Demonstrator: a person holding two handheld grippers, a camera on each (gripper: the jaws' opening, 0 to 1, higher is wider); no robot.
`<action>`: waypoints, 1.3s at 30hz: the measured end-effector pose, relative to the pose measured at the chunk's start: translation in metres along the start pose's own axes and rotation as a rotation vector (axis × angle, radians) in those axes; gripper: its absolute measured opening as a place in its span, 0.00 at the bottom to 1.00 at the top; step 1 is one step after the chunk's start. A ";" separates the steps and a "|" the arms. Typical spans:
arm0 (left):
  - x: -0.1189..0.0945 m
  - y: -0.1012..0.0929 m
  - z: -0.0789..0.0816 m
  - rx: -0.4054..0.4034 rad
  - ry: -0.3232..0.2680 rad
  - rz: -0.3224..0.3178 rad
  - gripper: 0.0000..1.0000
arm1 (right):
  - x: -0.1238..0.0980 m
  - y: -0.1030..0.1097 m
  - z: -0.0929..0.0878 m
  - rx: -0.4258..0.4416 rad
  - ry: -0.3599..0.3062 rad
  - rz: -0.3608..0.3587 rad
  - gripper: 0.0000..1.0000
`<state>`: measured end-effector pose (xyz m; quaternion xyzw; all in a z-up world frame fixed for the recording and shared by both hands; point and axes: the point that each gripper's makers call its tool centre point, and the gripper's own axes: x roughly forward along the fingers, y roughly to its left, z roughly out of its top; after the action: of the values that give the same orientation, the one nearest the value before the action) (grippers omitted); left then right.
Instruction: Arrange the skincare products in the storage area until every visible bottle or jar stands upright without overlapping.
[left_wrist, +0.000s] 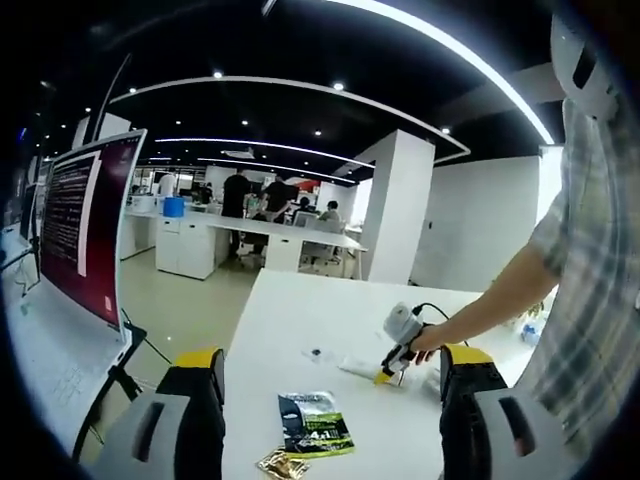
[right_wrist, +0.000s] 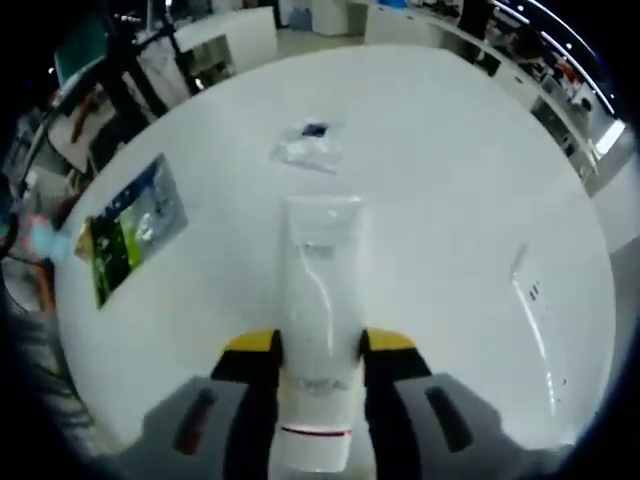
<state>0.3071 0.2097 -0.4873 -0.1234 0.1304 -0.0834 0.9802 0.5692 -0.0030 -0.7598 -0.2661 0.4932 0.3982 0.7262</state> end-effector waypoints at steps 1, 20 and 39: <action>0.000 0.000 -0.001 -0.002 0.001 0.000 0.91 | 0.000 0.000 0.000 -0.004 -0.001 0.001 0.31; -0.003 0.002 -0.007 -0.006 0.019 -0.012 0.91 | 0.000 0.002 0.003 0.019 0.004 -0.010 0.21; -0.006 -0.012 -0.006 -0.014 0.014 -0.063 0.90 | -0.057 0.042 0.021 0.252 -0.309 0.097 0.05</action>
<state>0.2977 0.1980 -0.4885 -0.1340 0.1337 -0.1143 0.9752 0.5335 0.0185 -0.6987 -0.0847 0.4340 0.4037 0.8009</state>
